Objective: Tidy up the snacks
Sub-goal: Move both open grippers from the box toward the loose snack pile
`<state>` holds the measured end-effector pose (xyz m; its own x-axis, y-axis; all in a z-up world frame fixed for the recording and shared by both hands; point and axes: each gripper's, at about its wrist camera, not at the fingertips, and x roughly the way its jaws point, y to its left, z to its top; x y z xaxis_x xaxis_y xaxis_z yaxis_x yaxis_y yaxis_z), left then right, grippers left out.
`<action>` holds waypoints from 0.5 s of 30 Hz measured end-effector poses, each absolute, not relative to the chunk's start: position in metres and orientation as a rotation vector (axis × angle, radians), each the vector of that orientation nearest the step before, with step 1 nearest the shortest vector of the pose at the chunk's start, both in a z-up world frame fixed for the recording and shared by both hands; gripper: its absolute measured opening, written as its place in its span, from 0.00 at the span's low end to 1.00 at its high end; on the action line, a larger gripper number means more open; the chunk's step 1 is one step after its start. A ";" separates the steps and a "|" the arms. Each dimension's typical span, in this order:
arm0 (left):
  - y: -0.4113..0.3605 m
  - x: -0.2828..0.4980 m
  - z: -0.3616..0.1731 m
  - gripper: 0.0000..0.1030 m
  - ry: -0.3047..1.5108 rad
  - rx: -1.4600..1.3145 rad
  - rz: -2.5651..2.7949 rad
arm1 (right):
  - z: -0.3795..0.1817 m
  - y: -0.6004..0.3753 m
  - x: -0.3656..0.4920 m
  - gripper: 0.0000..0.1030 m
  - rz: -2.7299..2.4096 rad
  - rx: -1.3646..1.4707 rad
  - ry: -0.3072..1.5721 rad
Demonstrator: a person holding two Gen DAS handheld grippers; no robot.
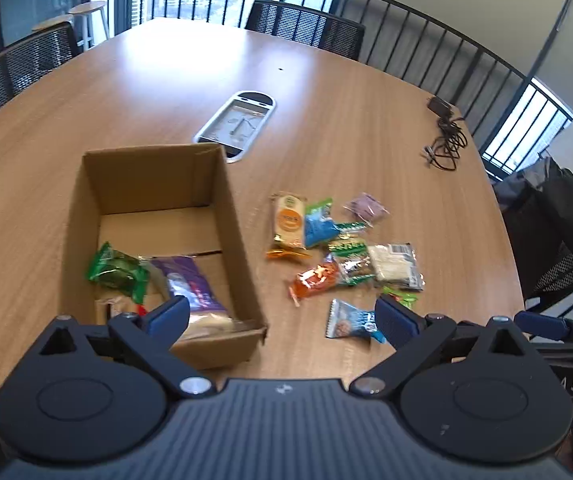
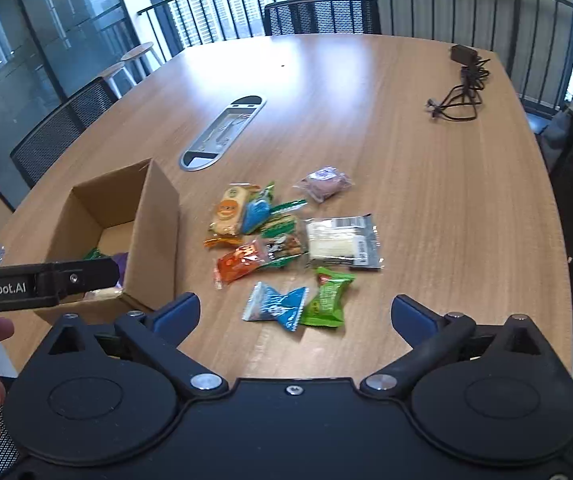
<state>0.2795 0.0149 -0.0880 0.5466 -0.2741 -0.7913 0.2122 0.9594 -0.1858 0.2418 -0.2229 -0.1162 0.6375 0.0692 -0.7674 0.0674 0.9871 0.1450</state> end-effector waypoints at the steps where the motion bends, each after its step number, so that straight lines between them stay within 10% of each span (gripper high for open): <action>1: 0.012 0.279 -0.088 0.96 0.952 -0.065 -0.294 | -0.117 -0.226 0.242 1.00 -0.006 0.170 0.883; 15: -0.018 0.280 -0.094 0.96 0.981 -0.113 -0.320 | -0.125 -0.257 0.241 1.00 -0.017 0.180 0.910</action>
<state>0.2796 -0.0177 -0.0943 0.5138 -0.3158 -0.7977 0.2149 0.9475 -0.2367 0.2414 -0.2571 -0.1254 0.6149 0.0613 -0.7862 0.0913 0.9847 0.1482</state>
